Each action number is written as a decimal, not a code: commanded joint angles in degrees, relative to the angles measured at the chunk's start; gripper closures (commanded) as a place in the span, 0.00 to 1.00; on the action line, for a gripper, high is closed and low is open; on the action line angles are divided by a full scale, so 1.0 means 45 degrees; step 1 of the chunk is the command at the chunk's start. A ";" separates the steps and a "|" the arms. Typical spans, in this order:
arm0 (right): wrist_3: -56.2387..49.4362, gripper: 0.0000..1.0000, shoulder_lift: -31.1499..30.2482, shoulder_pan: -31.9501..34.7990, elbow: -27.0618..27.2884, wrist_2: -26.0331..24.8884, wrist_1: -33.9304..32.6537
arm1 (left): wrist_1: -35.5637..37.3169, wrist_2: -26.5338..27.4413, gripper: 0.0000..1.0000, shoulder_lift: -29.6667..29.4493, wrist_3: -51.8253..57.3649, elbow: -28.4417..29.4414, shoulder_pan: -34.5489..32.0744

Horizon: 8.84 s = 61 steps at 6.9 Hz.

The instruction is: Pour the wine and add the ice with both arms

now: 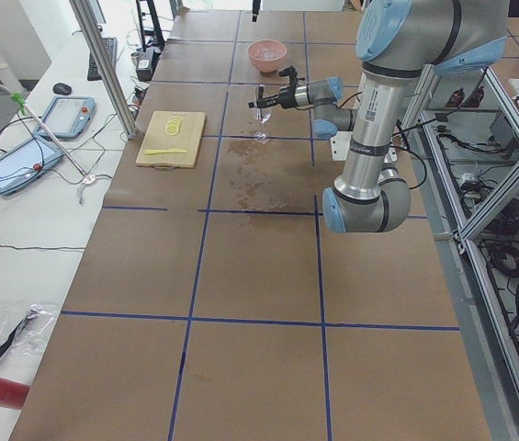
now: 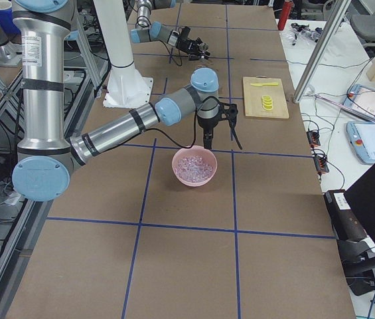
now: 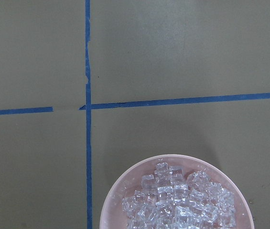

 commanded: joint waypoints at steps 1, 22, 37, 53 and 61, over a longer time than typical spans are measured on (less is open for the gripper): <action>0.0045 0.00 -0.0185 -0.0352 0.0014 -0.0398 0.0272 | 0.0377 0.0070 1.00 -0.0086 0.0900 0.0000 -0.0015; 0.1842 0.00 -0.1534 -0.1329 0.0112 -0.0750 0.2521 | 0.0553 0.2629 1.00 -0.0767 1.2836 0.0584 0.0239; 0.2037 0.00 -0.1397 -0.1446 0.0209 -0.0868 0.2540 | -0.4213 0.2571 1.00 0.0538 0.5538 0.0723 0.0045; 0.2292 0.00 -0.2862 -0.3711 -0.0159 -0.3913 0.4862 | -0.8761 -0.0555 1.00 0.8604 -0.1143 -0.1426 -0.1480; 0.2350 0.00 -0.2022 -0.4200 -0.2193 -0.3875 0.5938 | -0.8976 -0.0555 1.00 0.8664 -0.1319 -0.0822 -0.1480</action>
